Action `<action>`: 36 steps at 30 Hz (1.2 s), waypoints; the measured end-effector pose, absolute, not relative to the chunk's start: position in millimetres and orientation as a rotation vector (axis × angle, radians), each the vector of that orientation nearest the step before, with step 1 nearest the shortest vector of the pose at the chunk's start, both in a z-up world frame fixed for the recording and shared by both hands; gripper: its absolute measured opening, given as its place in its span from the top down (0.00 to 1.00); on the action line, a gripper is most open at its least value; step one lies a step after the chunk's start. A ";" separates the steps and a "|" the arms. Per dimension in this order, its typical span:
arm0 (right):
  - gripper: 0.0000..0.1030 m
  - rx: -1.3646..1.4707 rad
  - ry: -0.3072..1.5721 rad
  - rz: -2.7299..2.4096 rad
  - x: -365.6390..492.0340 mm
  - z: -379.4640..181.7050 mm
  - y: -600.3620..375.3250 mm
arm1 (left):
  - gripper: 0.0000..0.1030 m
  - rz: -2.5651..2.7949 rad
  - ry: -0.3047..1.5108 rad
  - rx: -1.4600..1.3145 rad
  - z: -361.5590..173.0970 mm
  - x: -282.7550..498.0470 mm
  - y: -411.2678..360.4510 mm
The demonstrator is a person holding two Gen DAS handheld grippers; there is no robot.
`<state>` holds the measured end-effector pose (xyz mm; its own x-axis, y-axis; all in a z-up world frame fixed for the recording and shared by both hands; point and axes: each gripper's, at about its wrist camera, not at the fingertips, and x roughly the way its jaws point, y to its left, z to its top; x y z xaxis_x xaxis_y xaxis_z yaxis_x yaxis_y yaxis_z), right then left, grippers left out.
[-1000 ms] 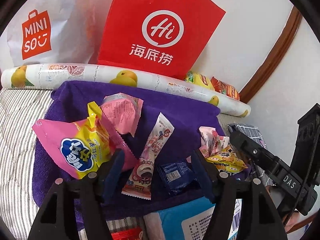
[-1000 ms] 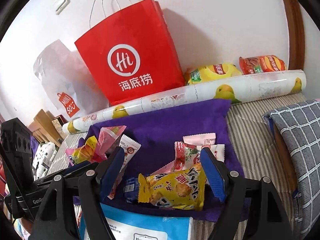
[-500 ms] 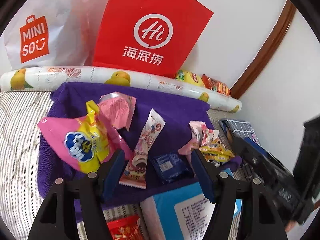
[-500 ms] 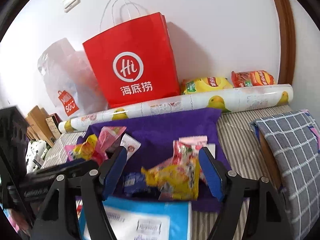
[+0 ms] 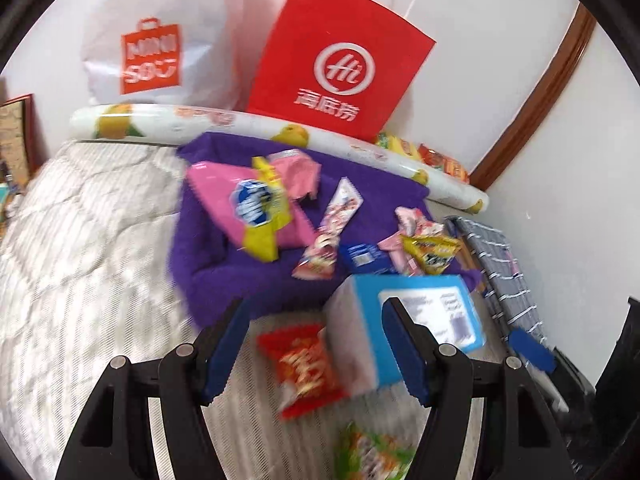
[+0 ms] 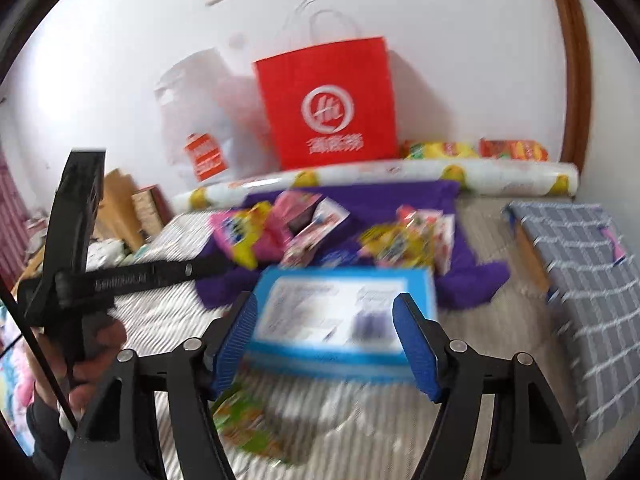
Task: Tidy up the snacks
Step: 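Move both tools back toward the loose snacks on the bed, then grasp a green snack bag with the right tool while the left tool grasps a red candy packet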
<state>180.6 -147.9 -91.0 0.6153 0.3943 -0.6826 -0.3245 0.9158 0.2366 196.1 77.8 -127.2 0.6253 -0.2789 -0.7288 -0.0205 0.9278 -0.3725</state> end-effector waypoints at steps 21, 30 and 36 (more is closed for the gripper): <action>0.28 0.035 1.003 0.513 132.1 -175.8 -86.0 | 0.35 -0.093 0.938 -0.384 -154.8 136.4 117.2; 0.46 -0.006 0.956 0.538 127.0 -170.4 -93.9 | 0.35 -0.110 0.973 -0.357 -167.4 149.6 92.4; 0.46 -0.037 0.885 0.478 131.5 -157.6 -134.4 | 0.35 -0.120 0.994 -0.332 -174.4 166.3 72.1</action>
<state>131.5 -134.4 -157.6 0.5354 0.3859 -0.7513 -0.4160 0.8946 0.1631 166.3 72.1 -174.4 0.5437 -0.2494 -0.8014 -0.0511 0.9432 -0.3281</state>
